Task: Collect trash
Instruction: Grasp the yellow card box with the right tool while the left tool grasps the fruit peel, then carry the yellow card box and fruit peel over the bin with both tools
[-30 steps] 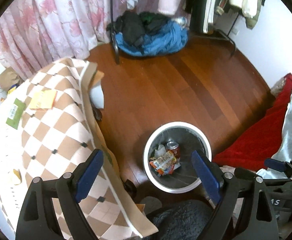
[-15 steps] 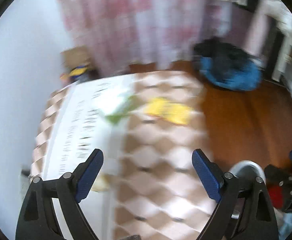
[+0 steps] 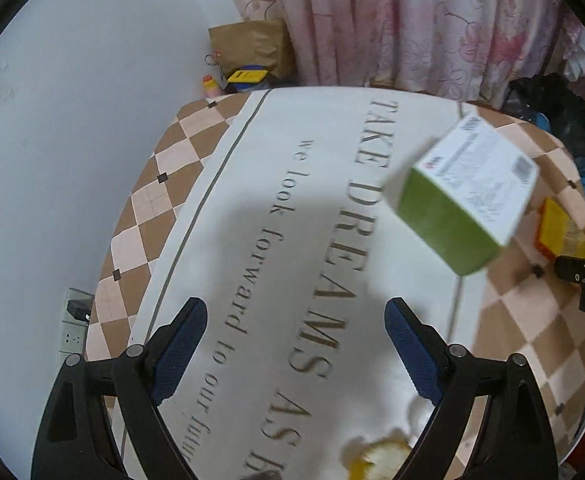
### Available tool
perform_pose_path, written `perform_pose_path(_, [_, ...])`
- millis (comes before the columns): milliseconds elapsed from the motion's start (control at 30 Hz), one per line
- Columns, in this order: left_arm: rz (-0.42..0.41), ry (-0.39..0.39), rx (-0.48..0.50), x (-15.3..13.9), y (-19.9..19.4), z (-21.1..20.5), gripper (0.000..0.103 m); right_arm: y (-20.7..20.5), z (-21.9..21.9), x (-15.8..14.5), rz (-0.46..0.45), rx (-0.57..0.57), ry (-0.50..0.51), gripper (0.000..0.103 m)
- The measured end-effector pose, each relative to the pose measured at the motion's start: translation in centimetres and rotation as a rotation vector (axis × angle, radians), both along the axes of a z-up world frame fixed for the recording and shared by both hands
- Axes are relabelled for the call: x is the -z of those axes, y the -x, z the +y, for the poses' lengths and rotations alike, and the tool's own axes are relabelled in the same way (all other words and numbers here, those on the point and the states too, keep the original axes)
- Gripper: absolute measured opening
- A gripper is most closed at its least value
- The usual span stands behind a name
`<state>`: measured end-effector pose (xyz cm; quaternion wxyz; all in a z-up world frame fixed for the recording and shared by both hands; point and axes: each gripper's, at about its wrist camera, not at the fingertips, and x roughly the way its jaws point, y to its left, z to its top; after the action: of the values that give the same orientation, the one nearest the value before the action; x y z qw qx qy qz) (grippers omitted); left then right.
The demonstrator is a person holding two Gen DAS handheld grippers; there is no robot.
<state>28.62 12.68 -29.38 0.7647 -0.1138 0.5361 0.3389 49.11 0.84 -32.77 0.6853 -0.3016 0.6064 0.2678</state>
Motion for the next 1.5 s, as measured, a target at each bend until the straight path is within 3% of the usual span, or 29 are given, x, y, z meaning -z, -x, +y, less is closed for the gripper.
perform_pose_path(67, [-0.001, 0.01, -0.003, 0.1, 0.3, 0.4, 0.091, 0.3, -0.1, 0.2, 0.014, 0.025, -0.03, 0.084])
perform_pose_path(167, [-0.016, 0.028, -0.002, -0.4, 0.9, 0.6, 0.091, 1.3, -0.7, -0.1, 0.032, 0.063, -0.053, 0.074])
perform_pose_path(300, [-0.05, 0.051, 0.059, -1.5, 2.5, -0.8, 0.091, 4.5, -3.4, -0.7, 0.05, 0.146, -0.057, 0.07])
perform_pose_path(467, [-0.105, 0.161, 0.172, -2.2, 7.2, -4.3, 0.091, 10.0, -8.1, -1.8, 0.055, 0.259, -0.147, 0.067])
perform_pose_path(567, [-0.091, 0.276, 0.184, -1.0, 8.7, -5.9, 0.091, 12.9, -9.9, -1.4, 0.055, 0.293, -0.174, 0.067])
perform_pose_path(733, [-0.088, 0.33, 0.179, 1.3, 7.9, -7.2, 0.09, 15.5, -10.6, -0.9, 0.028, 0.31, -0.179, 0.066])
perform_pose_path(767, [-0.089, 0.323, 0.173, 1.5, 7.5, -7.4, 0.089, 15.9, -10.8, -1.1, 0.026, 0.32, -0.188, 0.066])
perform_pose_path(800, [-0.093, 0.316, 0.171, 1.6, 7.2, -7.5, 0.082, 16.0, -10.8, -1.1, 0.022, 0.32, -0.189, 0.066])
perform_pose_path(833, [-0.102, 0.309, 0.171, 1.5, 6.9, -7.6, 0.063, 15.9, -10.8, -1.2, 0.016, 0.324, -0.192, 0.066])
perform_pose_path(867, [-0.11, 0.298, 0.169, 1.4, 6.7, -7.7, 0.055, 16.7, -11.1, -1.4, 0.013, 0.33, -0.198, 0.065])
perform_pose_path(900, [-0.117, 0.302, 0.174, 1.4, 6.5, -7.7, 0.042, 16.8, -11.1, -1.4, 0.015, 0.334, -0.205, 0.065])
perform_pose_path(1033, [-0.114, 0.259, 0.202, 0.9, 6.6, -8.4, 0.023, 17.7, -11.2, -2.1, 0.012, 0.341, -0.237, 0.065])
perform_pose_path(1200, [-0.13, 0.198, 0.227, -1.5, 7.9, -9.1, 0.022, 18.8, -11.6, -4.3, -0.001, 0.34, -0.294, 0.064])
perform_pose_path(1500, [-0.279, 0.112, 0.283, -9.8, 9.4, -11.8, 0.022, 19.3, -16.3, -11.6, -0.077, 0.375, -0.434, 0.064])
